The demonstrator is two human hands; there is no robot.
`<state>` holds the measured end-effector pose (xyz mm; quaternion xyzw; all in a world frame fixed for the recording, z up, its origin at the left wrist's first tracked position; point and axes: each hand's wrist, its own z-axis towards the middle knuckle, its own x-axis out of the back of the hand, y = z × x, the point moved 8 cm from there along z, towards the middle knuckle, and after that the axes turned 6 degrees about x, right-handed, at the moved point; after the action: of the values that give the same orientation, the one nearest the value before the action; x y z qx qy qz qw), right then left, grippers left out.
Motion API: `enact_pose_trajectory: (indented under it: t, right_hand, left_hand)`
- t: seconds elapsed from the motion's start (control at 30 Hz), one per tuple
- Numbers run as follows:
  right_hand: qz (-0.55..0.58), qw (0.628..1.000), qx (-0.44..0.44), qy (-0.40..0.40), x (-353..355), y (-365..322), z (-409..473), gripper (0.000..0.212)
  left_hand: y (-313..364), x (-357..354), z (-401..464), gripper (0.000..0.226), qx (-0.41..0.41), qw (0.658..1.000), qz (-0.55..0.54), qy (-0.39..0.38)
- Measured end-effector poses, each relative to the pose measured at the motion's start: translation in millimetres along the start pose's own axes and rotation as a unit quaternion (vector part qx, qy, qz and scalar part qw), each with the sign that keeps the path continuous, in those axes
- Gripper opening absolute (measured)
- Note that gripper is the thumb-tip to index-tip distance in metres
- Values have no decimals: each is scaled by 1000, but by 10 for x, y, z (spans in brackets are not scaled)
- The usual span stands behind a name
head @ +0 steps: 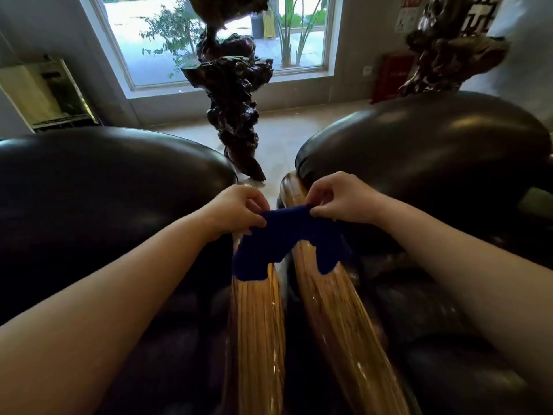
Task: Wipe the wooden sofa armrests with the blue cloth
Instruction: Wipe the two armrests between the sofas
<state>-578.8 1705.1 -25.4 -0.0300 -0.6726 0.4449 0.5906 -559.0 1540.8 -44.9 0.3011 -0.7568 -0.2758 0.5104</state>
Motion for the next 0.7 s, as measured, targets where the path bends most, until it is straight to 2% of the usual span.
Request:
enact_pose_trajectory:
  t: [0.2, 0.37, 0.53, 0.7]
  right_hand:
    - [-29, 999, -8, 12, 330, -168, -824, 12]
    - [-15, 1000, -9, -1, 486, 90, -1332, 10]
    - [12, 998, -10, -56, 300, 597, -1508, 13]
    - [43, 997, -15, -70, 152, 1061, -1547, 14]
  left_hand:
    - [492, -418, -651, 21, -35, 999, 9, 14]
    - [753, -933, -887, 21, -48, 997, 47, 48]
    - [555, -1531, -802, 21, 21, 999, -1, 36]
    - [447, -1892, -567, 20, 59, 997, -38, 25]
